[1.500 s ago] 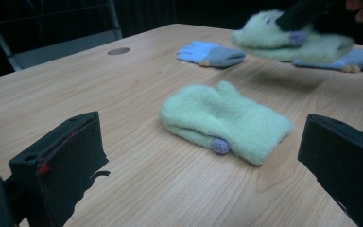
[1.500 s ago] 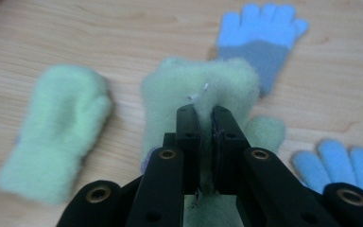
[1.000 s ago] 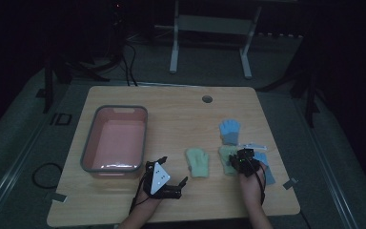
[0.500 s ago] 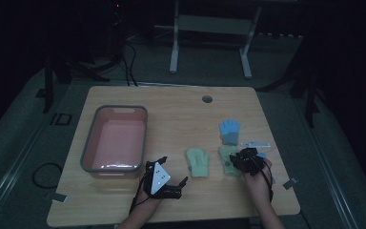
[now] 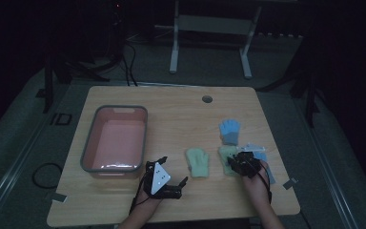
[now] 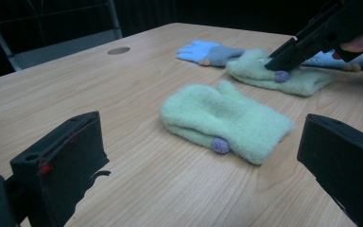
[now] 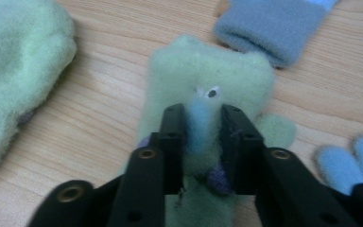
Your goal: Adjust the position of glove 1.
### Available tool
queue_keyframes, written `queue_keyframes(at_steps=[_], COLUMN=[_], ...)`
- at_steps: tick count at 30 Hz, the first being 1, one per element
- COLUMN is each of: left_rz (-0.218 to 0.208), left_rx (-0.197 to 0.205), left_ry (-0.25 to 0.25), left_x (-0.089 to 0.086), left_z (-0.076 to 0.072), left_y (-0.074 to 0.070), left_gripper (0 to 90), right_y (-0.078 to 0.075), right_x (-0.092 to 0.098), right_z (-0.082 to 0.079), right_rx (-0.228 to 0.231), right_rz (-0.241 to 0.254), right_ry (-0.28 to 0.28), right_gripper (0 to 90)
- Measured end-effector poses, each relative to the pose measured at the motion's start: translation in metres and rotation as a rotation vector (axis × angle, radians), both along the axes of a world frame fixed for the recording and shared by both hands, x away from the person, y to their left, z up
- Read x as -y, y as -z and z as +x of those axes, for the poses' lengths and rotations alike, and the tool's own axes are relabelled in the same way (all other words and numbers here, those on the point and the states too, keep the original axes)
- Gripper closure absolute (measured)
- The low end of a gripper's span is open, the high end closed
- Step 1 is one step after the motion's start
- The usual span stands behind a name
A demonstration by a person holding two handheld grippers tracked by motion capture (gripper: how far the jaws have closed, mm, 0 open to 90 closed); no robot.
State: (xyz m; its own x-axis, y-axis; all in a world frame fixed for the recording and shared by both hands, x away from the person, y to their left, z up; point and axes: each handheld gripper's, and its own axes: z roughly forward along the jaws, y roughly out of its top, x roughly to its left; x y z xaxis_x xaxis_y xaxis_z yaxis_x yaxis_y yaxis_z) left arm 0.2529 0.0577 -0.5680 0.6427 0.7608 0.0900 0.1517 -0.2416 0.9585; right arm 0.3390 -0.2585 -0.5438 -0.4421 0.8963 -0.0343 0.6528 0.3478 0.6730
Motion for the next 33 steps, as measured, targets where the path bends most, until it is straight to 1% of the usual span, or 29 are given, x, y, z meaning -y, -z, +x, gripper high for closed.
queue_keyframes(at_steps=[1, 3, 5, 6, 7, 11, 14, 15, 21, 22, 23, 24, 25, 29, 33], left_rz=[-0.002, -0.002, -0.003, -0.002, -0.003, -0.004, -0.005, -0.004, -0.001, -0.001, 0.0, 0.0, -0.001, -0.002, -0.004], left_rx=[-0.001, -0.001, -0.002, -0.002, -0.002, -0.003, -0.004, -0.003, -0.002, -0.002, -0.001, -0.001, -0.001, 0.001, 0.001], left_ry=[-0.001, -0.001, -0.002, -0.002, -0.003, -0.002, -0.001, -0.001, -0.001, -0.001, -0.001, 0.0, 0.0, 0.0, 0.002], left_x=[0.0, 0.0, 0.0, 0.0, 0.0, 0.0, 0.0, 0.0, -0.001, -0.001, -0.001, 0.0, 0.0, 0.0, 0.0], left_z=[0.0, 0.0, 0.0, 0.0, 0.0, 0.0, 0.0, 0.0, 0.0, 0.0, 0.0, 0.0, 0.0, 0.0, 0.0], left_y=[0.0, 0.0, 0.0, 0.0, 0.0, 0.0, 0.0, 0.0, 0.0, 0.0, 0.0, 0.0, 0.0, 0.0, 0.0], left_gripper=[1.8, 1.8, 1.8, 1.8, 1.8, 1.8, 1.7, 1.8, 1.8, 1.8, 1.8, 1.8, 1.8, 1.8, 1.8], right_y=[0.0, -0.002, -0.002, -0.004, -0.006, -0.02, -0.034, -0.039, -0.068, -0.068, -0.071, -0.077, -0.079, -0.083, -0.083], right_x=[0.0, -0.002, -0.002, -0.002, -0.002, -0.003, -0.006, -0.007, -0.019, -0.019, -0.021, -0.03, -0.035, -0.052, -0.072], right_z=[0.0, 0.001, 0.001, 0.002, 0.001, -0.006, -0.011, -0.013, -0.017, -0.017, -0.018, -0.019, -0.019, -0.019, -0.02], right_rx=[-0.003, -0.016, -0.023, -0.036, -0.036, -0.014, 0.009, 0.015, 0.063, 0.063, 0.067, 0.077, 0.08, 0.083, 0.071], right_rz=[-0.001, -0.013, -0.013, -0.006, -0.004, 0.018, 0.012, 0.018, 0.058, 0.058, 0.062, 0.071, 0.069, 0.087, 0.103], right_ry=[0.002, -0.003, -0.002, 0.01, 0.014, 0.044, 0.049, 0.051, 0.034, 0.034, 0.031, 0.016, 0.008, -0.016, -0.043], right_gripper=[77.8, 81.8, 82.9, 84.3, 84.5, 84.8, 84.8, 84.8, 84.8, 84.8, 84.8, 84.8, 84.8, 84.8, 84.8])
